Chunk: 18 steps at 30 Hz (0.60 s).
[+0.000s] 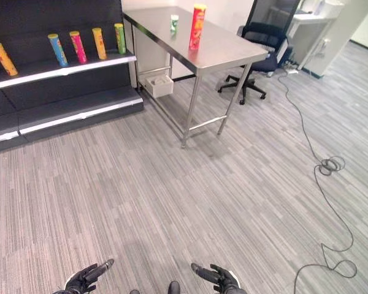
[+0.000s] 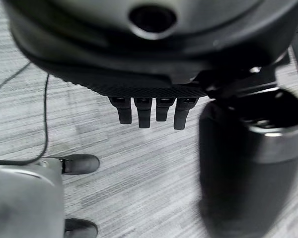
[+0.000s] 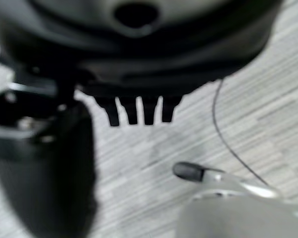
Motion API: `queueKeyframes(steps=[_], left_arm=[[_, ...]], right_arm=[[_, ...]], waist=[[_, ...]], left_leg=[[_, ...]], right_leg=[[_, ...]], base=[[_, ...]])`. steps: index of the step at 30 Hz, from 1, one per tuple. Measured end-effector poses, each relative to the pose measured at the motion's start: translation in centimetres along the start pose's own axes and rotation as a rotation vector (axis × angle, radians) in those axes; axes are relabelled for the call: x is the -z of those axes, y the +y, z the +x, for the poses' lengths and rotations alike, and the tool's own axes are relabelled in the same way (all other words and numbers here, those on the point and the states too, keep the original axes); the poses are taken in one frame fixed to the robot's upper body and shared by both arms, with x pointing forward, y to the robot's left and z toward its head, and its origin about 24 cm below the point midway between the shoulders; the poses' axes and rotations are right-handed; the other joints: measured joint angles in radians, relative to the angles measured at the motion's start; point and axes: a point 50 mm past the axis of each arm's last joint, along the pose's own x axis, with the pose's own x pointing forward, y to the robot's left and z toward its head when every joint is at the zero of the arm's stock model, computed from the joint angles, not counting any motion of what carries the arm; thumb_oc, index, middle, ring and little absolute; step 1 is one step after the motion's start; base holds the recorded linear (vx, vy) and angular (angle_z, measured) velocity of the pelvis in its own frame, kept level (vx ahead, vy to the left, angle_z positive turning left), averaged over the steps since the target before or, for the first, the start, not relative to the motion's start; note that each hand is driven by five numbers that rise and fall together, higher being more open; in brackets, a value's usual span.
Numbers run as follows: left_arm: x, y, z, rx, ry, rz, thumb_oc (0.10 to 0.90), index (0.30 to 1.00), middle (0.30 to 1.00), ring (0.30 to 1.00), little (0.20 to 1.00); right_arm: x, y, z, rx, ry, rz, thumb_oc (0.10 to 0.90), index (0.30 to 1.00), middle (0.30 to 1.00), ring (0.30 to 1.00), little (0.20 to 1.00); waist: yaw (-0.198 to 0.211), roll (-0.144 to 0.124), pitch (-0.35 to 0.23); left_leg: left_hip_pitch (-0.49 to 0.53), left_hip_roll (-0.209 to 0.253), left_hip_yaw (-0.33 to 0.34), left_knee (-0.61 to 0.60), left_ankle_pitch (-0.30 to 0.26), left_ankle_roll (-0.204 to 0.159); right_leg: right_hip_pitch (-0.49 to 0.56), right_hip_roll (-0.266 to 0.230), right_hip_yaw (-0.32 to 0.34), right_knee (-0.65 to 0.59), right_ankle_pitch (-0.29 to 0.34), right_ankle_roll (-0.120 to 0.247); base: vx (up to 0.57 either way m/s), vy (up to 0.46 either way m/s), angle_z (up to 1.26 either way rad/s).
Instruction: Put the goods on the table back onto the shelves and tidy them up.
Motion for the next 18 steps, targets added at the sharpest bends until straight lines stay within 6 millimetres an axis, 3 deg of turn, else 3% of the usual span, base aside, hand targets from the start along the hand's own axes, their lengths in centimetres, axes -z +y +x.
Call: queueKeyframes(steps=[18], left_arm=[[0.38,0.52,-0.11,-0.016,0.01,-0.016,0.8,0.9,0.9,0.9,0.9]], right_arm=[[-0.09,-0.33,-0.04,0.009,-0.005,0.001,0.8,0.9,0.9,0.9,0.9]], waist=[[0.0,-0.001,0.02]], left_leg=[[-0.003,0.001,-0.014,-0.002,-0.003,-0.003]], right_leg=[[0.008,0.0,-0.01,-0.007,-0.003,0.002]], base=[[0.0,-0.009,0.01]])
